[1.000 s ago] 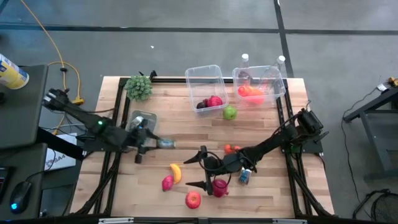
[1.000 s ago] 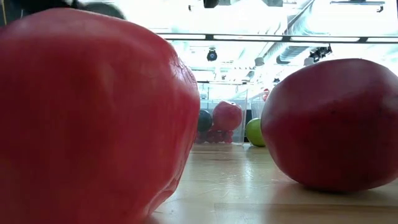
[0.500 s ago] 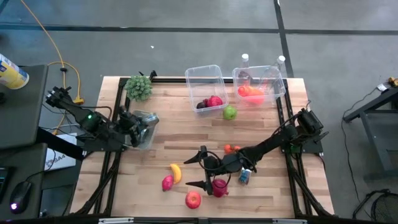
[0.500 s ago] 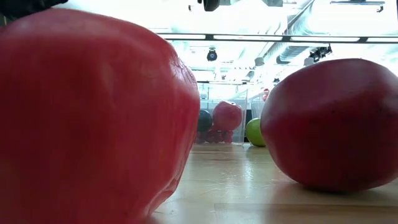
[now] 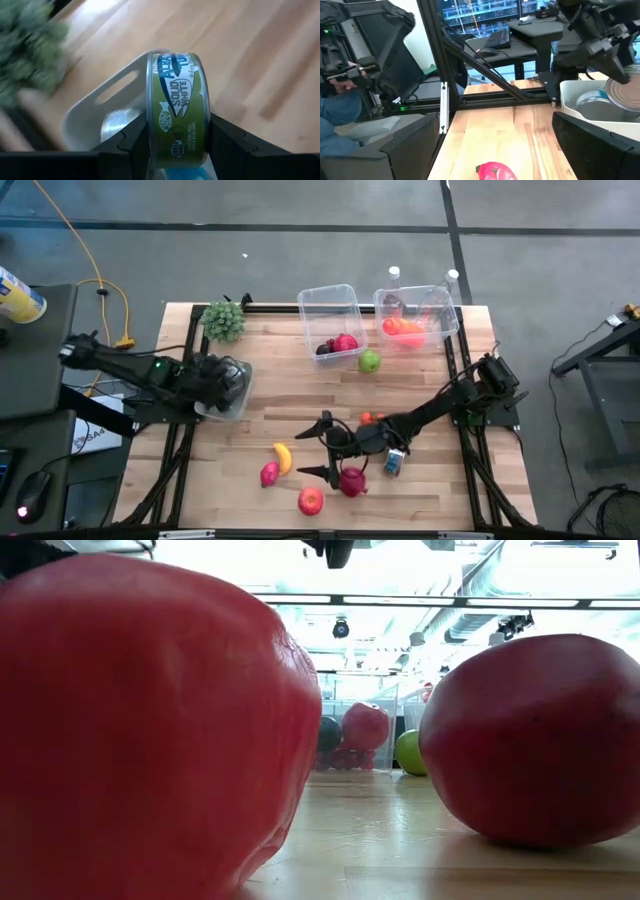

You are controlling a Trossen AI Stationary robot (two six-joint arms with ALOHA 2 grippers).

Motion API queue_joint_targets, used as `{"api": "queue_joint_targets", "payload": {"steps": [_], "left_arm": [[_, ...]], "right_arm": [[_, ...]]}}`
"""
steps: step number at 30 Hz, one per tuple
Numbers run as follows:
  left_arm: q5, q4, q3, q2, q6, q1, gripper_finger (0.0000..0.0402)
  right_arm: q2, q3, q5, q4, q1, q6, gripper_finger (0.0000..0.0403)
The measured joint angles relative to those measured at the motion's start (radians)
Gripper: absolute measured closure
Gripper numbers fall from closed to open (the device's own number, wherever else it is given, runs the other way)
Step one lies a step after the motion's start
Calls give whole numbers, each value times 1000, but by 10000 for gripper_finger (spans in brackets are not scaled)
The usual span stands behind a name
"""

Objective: Pick & Place Food Item
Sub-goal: Put the green tuna can into the gray bin

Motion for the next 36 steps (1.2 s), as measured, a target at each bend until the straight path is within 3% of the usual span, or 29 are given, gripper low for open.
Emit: {"api": "queue_joint_targets", "payload": {"steps": [13, 36], "left_arm": [[179, 16, 0, 72, 84, 182, 244], [262, 12, 0, 181, 109, 189, 244]], "right_arm": [[0, 0, 0, -6, 0, 0, 27], [0, 0, -1, -16, 3, 0, 27]]}}
